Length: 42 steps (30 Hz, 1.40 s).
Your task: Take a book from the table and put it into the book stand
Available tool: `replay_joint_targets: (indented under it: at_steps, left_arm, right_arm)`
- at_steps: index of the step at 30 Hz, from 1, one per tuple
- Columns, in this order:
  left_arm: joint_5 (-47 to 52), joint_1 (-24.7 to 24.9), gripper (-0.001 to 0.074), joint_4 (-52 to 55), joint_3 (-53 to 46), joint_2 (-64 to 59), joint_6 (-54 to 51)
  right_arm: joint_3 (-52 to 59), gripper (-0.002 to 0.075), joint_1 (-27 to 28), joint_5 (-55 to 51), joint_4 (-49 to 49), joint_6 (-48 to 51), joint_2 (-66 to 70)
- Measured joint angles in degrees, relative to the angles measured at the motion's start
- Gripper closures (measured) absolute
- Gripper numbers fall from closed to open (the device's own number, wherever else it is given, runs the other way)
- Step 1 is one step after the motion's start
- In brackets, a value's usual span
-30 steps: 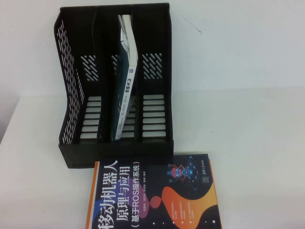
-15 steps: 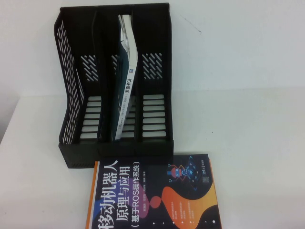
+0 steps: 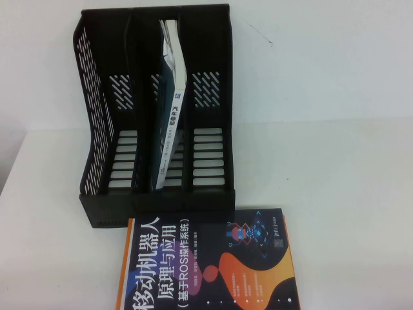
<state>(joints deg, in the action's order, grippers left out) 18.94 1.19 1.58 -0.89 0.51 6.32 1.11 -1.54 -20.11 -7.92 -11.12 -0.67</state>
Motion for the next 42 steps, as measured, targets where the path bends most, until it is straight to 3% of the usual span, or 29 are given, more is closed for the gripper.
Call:
replay_joint_targets:
  at_steps: [12, 21, 27, 35, 42]
  left_arm:
    - [-1.1, 0.0, 0.0737, 2.6, 0.0, 0.0, -0.1]
    - [-15.1, 0.0, 0.0737, 16.2, -0.3, 0.0, -0.1]
    - [-20.2, 0.0, 0.0737, 18.1, -0.3, 0.0, 0.1]
    - [-24.4, 0.0, 0.0737, 18.3, -0.3, 0.0, 14.7]
    - [-30.5, 0.0, 0.0737, 18.8, -0.3, 0.0, 20.7]
  right_arm:
    - [0.5, 0.0729, 0.0, 4.0, -0.1, 0.0, 0.0]
    - [0.5, 0.0729, 0.0, 21.3, -0.1, 0.0, 0.0]
    - [0.5, 0.0729, 0.0, 32.1, -0.3, -1.2, 0.0]
    - [0.5, 0.0729, 0.0, 43.1, 2.5, -4.6, 0.0]
    - [0.5, 0.0729, 0.0, 43.1, 16.6, -6.3, 0.0]
